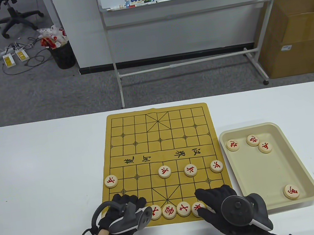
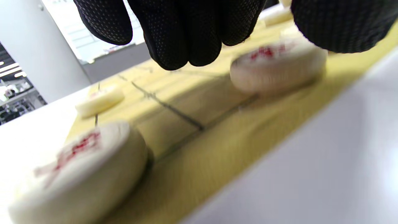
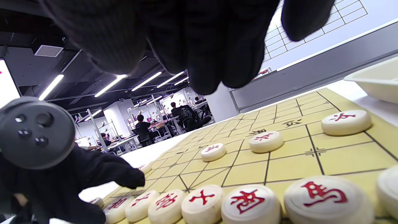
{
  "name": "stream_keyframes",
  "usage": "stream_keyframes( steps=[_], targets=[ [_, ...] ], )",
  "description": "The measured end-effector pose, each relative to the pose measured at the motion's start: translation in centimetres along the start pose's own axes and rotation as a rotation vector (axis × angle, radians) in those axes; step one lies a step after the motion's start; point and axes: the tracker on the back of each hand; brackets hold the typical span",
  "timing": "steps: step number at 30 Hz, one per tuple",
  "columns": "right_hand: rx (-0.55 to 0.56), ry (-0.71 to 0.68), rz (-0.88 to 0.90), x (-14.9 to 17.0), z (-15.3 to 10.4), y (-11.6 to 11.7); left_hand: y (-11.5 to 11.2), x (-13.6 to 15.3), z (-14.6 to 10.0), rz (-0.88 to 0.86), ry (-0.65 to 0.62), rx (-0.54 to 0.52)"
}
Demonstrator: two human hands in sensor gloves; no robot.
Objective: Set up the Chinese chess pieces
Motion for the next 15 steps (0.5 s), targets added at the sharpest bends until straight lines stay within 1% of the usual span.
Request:
stream_keyframes(
  steps=[1, 4, 5, 6, 8, 10, 12, 15],
  targets=[
    [0.001, 0.003, -0.003, 0.0, 0.0, 0.0, 0.7, 0.1, -0.1, -0.015, 0.009, -0.024],
    [0.009, 0.009, -0.006, 0.1, 0.0, -0.1, 4.0, 0.1, -0.1, -0.093, 0.032, -0.140],
    [0.005, 0.010, -0.005, 0.2, 0.1, -0.1, 4.8, 0.0, -0.1, -0.110, 0.033, -0.169],
    [0.005, 0.015, -0.002, 0.3, 0.1, -0.2, 6.2, -0.5, 0.0, -0.149, 0.036, -0.228],
    [0.005, 0.013, -0.001, 0.6, 0.2, -0.4, 7.7, -1.3, 0.1, -0.231, 0.033, -0.285],
    [0.004, 0.010, 0.007, 0.9, 0.3, -0.5, 8.7, -2.2, 0.3, -0.333, 0.021, -0.317],
    [-0.003, 0.006, 0.014, 1.2, 0.4, -0.5, 9.3, -3.0, 0.5, -0.419, 0.006, -0.323],
    [-0.020, -0.006, 0.021, 1.6, 0.7, -0.4, 9.6, -4.1, 0.8, -0.457, -0.015, -0.338]
  ],
)
Point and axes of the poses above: the tracker on the back of each hand, its own x axis roughly to the little-finger side, its own z axis roughly from the wrist to the fingertips, y = z × x, and after that the axes turned 3 degrees about -x, right-handed
